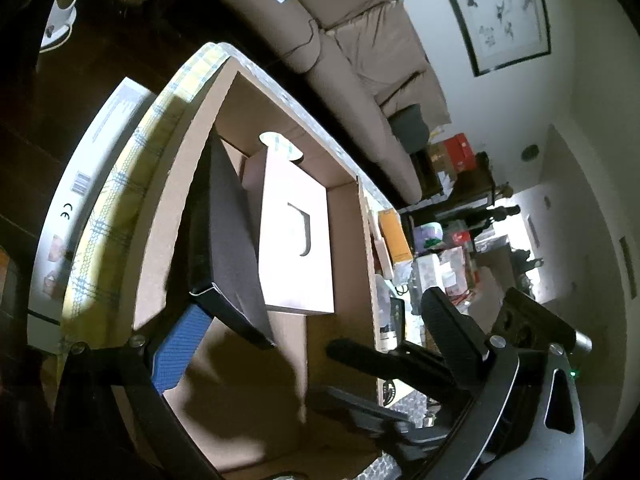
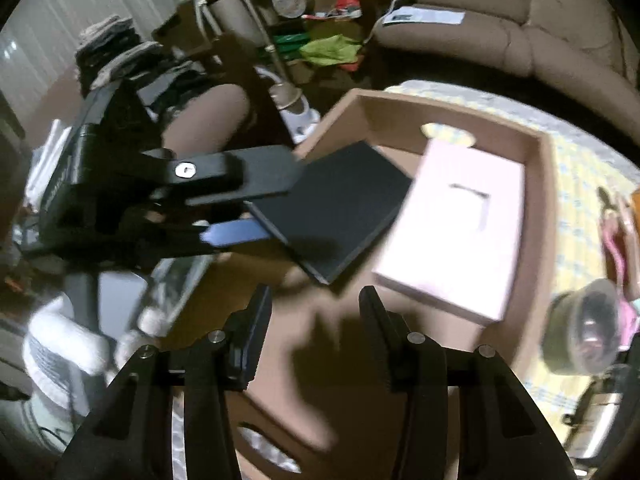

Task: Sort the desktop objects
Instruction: 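Carry the black case with both grippers and lower it into the cardboard box beside the pink box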

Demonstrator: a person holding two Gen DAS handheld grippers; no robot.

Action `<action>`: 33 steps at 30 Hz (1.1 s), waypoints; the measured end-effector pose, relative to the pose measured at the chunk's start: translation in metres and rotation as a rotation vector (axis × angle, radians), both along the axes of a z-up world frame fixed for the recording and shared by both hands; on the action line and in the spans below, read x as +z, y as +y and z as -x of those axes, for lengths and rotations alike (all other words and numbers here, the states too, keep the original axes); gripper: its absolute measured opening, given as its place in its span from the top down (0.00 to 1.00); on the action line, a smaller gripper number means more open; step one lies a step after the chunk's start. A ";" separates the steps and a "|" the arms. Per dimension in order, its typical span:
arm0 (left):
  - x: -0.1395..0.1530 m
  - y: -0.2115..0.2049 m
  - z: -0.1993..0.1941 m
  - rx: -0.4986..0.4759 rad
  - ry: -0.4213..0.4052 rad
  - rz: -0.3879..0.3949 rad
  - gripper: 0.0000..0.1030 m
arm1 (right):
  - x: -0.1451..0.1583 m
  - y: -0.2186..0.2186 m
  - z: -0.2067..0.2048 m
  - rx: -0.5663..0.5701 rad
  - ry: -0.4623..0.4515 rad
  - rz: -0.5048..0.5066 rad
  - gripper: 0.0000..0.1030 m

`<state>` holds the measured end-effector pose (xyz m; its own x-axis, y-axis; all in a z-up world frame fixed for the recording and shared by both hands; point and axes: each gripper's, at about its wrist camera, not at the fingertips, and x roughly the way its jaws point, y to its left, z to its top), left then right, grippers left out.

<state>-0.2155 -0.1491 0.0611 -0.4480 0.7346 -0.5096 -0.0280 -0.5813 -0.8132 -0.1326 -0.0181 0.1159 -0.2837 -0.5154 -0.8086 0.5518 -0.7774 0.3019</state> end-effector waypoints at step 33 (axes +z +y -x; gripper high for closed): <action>0.009 -0.078 -0.003 0.153 0.016 -0.207 0.00 | -0.098 -0.054 0.049 0.103 -0.413 -0.068 0.48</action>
